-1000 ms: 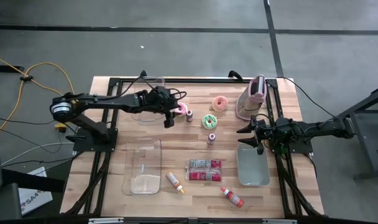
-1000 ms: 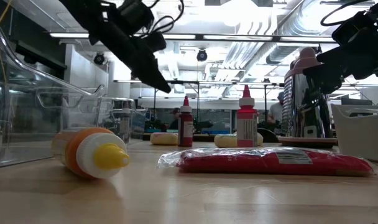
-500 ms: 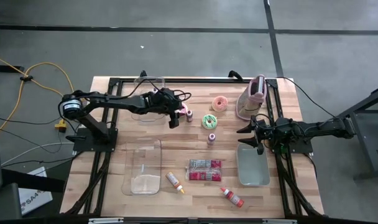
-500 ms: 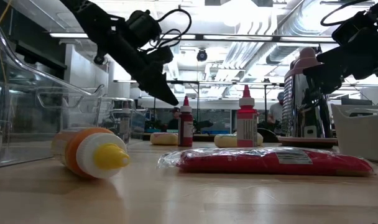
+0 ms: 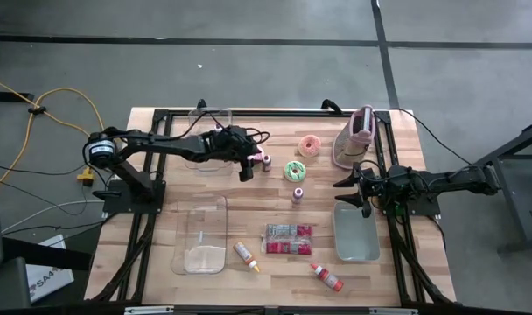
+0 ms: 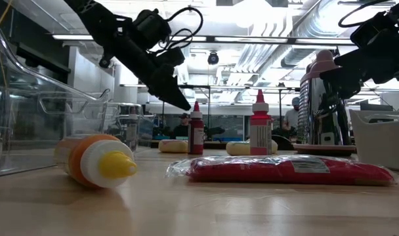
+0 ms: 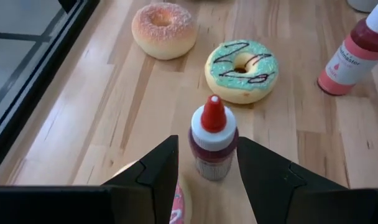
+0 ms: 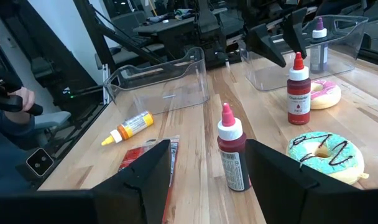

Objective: Pick & Place Food Item
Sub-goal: Put the red food coloring bottle into the top transparent bin

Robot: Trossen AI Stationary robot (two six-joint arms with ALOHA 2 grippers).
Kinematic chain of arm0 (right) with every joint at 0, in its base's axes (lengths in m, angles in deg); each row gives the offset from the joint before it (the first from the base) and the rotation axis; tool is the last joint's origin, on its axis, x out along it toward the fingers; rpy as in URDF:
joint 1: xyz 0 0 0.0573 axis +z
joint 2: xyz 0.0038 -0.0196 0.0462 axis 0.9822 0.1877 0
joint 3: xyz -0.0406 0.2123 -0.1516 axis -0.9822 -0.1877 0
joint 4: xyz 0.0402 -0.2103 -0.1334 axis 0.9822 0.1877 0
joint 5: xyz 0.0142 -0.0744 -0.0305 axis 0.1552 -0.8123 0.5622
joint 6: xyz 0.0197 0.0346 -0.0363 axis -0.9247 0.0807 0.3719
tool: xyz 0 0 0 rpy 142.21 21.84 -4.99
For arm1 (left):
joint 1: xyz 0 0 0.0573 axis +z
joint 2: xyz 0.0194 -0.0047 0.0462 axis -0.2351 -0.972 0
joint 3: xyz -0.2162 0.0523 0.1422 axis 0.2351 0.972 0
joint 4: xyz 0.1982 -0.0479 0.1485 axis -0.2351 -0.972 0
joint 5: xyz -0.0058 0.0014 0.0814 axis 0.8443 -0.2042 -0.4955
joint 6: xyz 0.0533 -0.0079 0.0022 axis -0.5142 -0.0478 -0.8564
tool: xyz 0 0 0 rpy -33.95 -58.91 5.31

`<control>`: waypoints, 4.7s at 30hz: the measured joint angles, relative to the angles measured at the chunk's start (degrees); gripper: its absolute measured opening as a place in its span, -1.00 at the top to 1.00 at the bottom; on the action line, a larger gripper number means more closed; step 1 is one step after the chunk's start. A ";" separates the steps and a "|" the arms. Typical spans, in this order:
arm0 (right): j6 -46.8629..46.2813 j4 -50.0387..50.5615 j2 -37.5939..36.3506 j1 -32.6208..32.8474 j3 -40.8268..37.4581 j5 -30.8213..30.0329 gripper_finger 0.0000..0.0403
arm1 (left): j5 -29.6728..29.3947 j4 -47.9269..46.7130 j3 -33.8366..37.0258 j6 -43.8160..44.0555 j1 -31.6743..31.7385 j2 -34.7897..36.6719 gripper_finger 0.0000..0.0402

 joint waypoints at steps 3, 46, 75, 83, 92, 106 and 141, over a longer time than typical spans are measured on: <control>0.00 0.00 0.00 -0.02 0.00 0.02 0.04 | -0.32 0.00 0.00 0.00 -0.38 0.00 0.22; 0.01 -0.02 0.00 -0.01 0.00 0.00 0.04 | -0.15 0.14 0.00 0.37 0.01 0.00 -0.04; 0.02 -0.02 0.02 -0.02 0.00 0.00 0.04 | -0.17 7.99 -0.07 0.00 -0.40 -5.10 -0.08; 0.00 -0.02 0.02 -0.02 -0.01 0.02 0.04 | 0.25 10.01 -0.04 0.26 -0.40 -7.02 -0.08; 0.01 -0.02 0.02 -0.01 0.00 0.02 0.04 | 0.23 10.30 -0.02 0.42 -0.40 -6.99 -0.07; 0.00 -0.02 0.02 0.00 0.00 0.02 0.04 | 0.18 10.24 -0.02 0.42 -0.40 -6.99 0.33; 0.00 -0.02 0.00 0.00 0.00 0.00 0.04 | 2.63 9.39 -1.60 -1.72 1.72 4.09 0.42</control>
